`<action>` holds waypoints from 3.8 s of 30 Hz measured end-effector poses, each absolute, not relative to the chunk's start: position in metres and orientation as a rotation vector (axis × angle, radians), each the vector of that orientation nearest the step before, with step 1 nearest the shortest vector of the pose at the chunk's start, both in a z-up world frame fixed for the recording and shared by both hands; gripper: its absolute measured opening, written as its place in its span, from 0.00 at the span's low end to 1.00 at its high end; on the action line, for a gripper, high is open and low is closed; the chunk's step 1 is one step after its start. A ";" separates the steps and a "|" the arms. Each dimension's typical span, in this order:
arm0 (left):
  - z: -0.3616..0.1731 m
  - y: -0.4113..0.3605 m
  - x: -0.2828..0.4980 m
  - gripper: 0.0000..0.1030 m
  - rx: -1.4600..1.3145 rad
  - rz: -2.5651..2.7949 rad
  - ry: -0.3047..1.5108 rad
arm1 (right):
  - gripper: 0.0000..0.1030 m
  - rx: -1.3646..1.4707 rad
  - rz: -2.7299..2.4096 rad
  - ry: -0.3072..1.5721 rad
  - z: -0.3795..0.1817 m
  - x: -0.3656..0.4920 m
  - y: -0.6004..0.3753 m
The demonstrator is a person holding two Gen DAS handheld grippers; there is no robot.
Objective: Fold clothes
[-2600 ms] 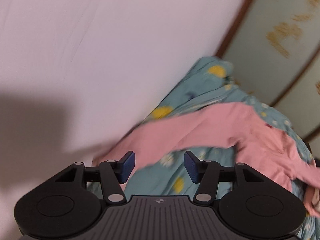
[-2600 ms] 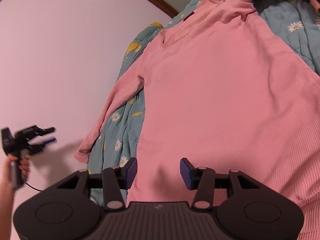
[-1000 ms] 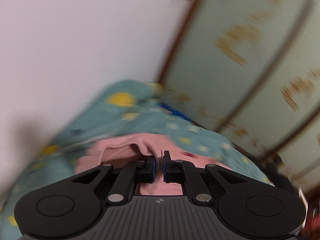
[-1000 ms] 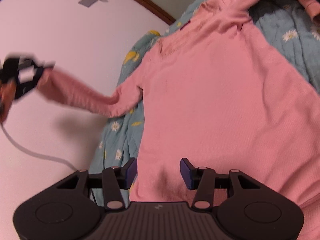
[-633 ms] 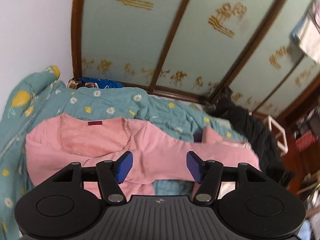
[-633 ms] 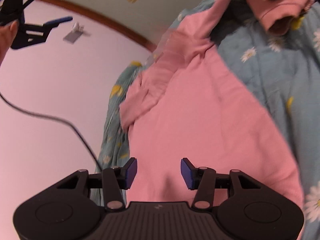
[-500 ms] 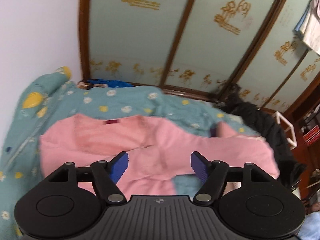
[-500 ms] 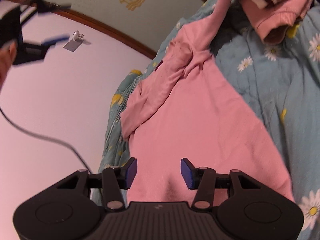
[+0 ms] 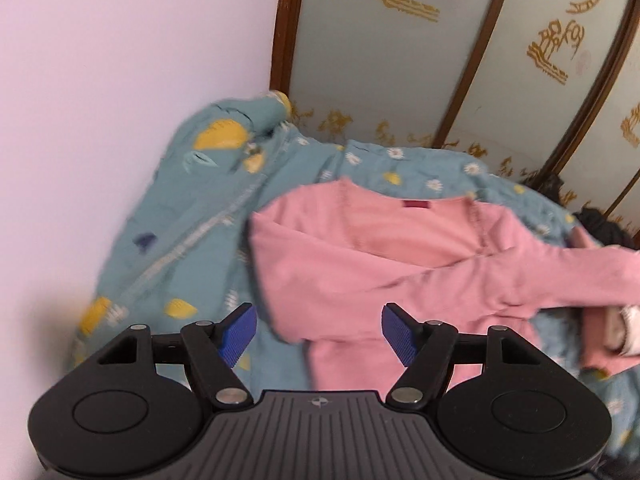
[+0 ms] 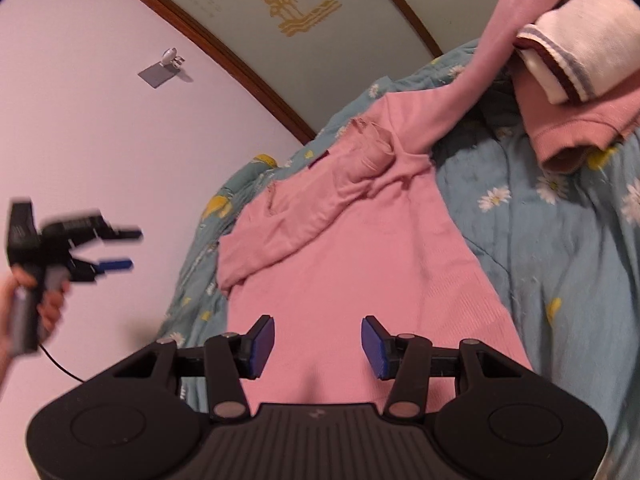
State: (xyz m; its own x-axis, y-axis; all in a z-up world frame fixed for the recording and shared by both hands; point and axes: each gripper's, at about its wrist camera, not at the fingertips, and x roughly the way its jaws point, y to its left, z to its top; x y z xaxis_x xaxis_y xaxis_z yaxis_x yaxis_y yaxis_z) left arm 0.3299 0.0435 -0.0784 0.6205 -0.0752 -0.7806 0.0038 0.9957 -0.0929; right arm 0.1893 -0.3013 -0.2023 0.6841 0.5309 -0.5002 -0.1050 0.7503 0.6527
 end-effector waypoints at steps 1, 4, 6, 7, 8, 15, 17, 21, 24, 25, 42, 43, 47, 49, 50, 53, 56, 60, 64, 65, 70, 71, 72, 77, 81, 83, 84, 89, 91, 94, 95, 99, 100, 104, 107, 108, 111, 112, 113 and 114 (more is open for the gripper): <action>-0.080 0.048 0.332 0.67 -0.081 -0.051 0.897 | 0.46 0.619 0.374 0.730 -0.198 0.195 -0.301; -0.093 0.058 0.353 0.67 -0.028 -0.068 0.899 | 0.46 0.610 0.329 0.716 -0.172 0.242 -0.310; -0.101 0.063 0.369 0.67 0.001 -0.070 0.913 | 0.46 0.620 0.290 0.718 -0.159 0.285 -0.315; -0.106 0.065 0.378 0.67 0.005 -0.072 0.929 | 0.46 0.612 0.272 0.720 -0.155 0.306 -0.317; -0.112 0.068 0.392 0.67 0.001 -0.068 0.952 | 0.46 0.601 0.255 0.724 -0.151 0.327 -0.317; -0.141 0.087 0.464 0.67 -0.144 -0.023 1.042 | 0.46 0.589 0.181 0.924 -0.194 0.446 -0.305; -0.149 0.090 0.479 0.67 -0.173 -0.004 1.068 | 0.46 0.560 0.174 0.967 -0.207 0.463 -0.299; -0.166 0.088 0.505 0.67 -0.171 0.030 1.121 | 0.04 0.560 0.219 0.997 -0.229 0.470 -0.291; -0.176 0.081 0.519 0.67 -0.129 0.055 1.129 | 0.04 0.625 0.277 0.977 -0.234 0.459 -0.292; -0.180 0.078 0.524 0.67 -0.111 0.070 1.130 | 0.03 0.629 0.284 0.961 -0.231 0.456 -0.294; -0.185 0.092 0.559 0.07 -0.240 0.250 1.113 | 0.00 0.695 0.274 0.893 -0.200 0.403 -0.348; -0.185 0.096 0.558 0.19 -0.266 0.253 1.110 | 0.00 0.632 0.245 0.917 -0.203 0.402 -0.343; -0.174 0.099 0.544 0.36 -0.313 0.192 1.077 | 0.00 0.511 0.236 0.927 -0.204 0.403 -0.332; -0.167 0.094 0.532 0.36 -0.275 0.156 1.073 | 0.01 0.500 0.250 0.926 -0.203 0.405 -0.330; -0.164 0.090 0.525 0.37 -0.261 0.132 1.076 | 0.06 0.483 0.256 0.949 -0.205 0.410 -0.331; -0.157 0.079 0.502 0.38 -0.230 0.044 1.084 | 0.09 0.459 0.212 0.973 -0.205 0.415 -0.340; -0.153 0.070 0.476 0.39 -0.221 -0.037 1.094 | 0.29 0.487 0.184 0.897 -0.197 0.417 -0.354; -0.152 0.059 0.439 0.39 -0.186 -0.114 1.102 | 0.38 0.501 0.275 1.033 -0.212 0.460 -0.343; -0.149 0.063 0.412 0.39 -0.210 -0.137 1.127 | 0.38 0.460 0.306 1.116 -0.226 0.475 -0.327; -0.150 0.065 0.407 0.39 -0.217 -0.140 1.132 | 0.38 0.455 0.321 1.119 -0.227 0.476 -0.324; -0.154 0.080 0.382 0.46 -0.239 -0.125 1.147 | 0.12 0.347 0.373 1.105 -0.230 0.464 -0.300; -0.156 0.084 0.377 0.46 -0.255 -0.121 1.152 | 0.05 0.299 0.372 1.109 -0.231 0.462 -0.293; -0.156 0.089 0.371 0.46 -0.277 -0.113 1.155 | 0.05 0.281 0.367 1.112 -0.231 0.460 -0.289; -0.145 0.115 0.342 0.46 -0.353 -0.082 1.135 | 0.05 0.424 0.445 0.988 -0.183 0.441 -0.291; -0.110 0.139 0.305 0.46 -0.376 -0.054 1.075 | 0.05 0.396 0.553 0.916 -0.117 0.420 -0.250; -0.085 0.150 0.283 0.46 -0.373 -0.047 1.030 | 0.05 0.349 0.615 0.895 -0.082 0.407 -0.213; -0.070 0.154 0.270 0.46 -0.365 -0.042 1.002 | 0.05 0.327 0.640 0.891 -0.069 0.400 -0.195; -0.008 0.182 0.206 0.52 -0.370 -0.023 0.894 | 0.05 0.141 0.794 0.886 -0.024 0.348 -0.055; 0.006 0.190 0.187 0.54 -0.376 -0.026 0.868 | 0.05 0.075 0.838 0.901 -0.027 0.324 0.004; 0.019 0.202 0.156 0.54 -0.386 -0.024 0.841 | 0.05 0.007 0.884 0.934 -0.043 0.293 0.080; 0.019 0.205 0.150 0.54 -0.394 -0.025 0.837 | 0.05 -0.005 0.910 0.954 -0.058 0.278 0.114; 0.022 0.219 0.131 0.48 -0.398 0.004 0.826 | 0.10 -0.098 0.976 0.992 -0.104 0.231 0.203; 0.023 0.222 0.128 0.51 -0.388 0.014 0.819 | 0.12 -0.089 0.985 0.988 -0.110 0.226 0.211; 0.022 0.227 0.121 0.55 -0.358 0.003 0.824 | 0.15 -0.027 1.084 0.986 -0.114 0.218 0.218; 0.017 0.227 0.120 0.59 -0.360 -0.021 0.829 | 0.27 -0.020 1.135 0.926 -0.099 0.217 0.197; 0.015 0.228 0.120 0.62 -0.365 -0.023 0.830 | 0.30 -0.017 1.142 0.894 -0.090 0.219 0.181; -0.008 0.228 0.129 0.65 -0.376 -0.014 0.873 | 0.33 0.060 1.074 0.885 -0.079 0.239 0.114; -0.019 0.229 0.132 0.65 -0.392 -0.006 0.900 | 0.33 0.077 1.033 0.886 -0.077 0.245 0.089; -0.029 0.230 0.134 0.65 -0.411 0.006 0.928 | 0.33 0.092 0.989 0.886 -0.076 0.250 0.063; -0.039 0.231 0.136 0.65 -0.430 0.017 0.956 | 0.33 0.097 0.928 0.882 -0.073 0.254 0.031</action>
State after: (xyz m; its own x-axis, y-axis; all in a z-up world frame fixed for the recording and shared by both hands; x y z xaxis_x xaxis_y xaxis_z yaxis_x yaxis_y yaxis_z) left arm 0.1362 0.2308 -0.0389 0.5835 -0.1735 -0.7934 -0.2010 0.9157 -0.3481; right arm 0.2540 0.0314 -0.0731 0.2870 0.7304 -0.6198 -0.6556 0.6216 0.4288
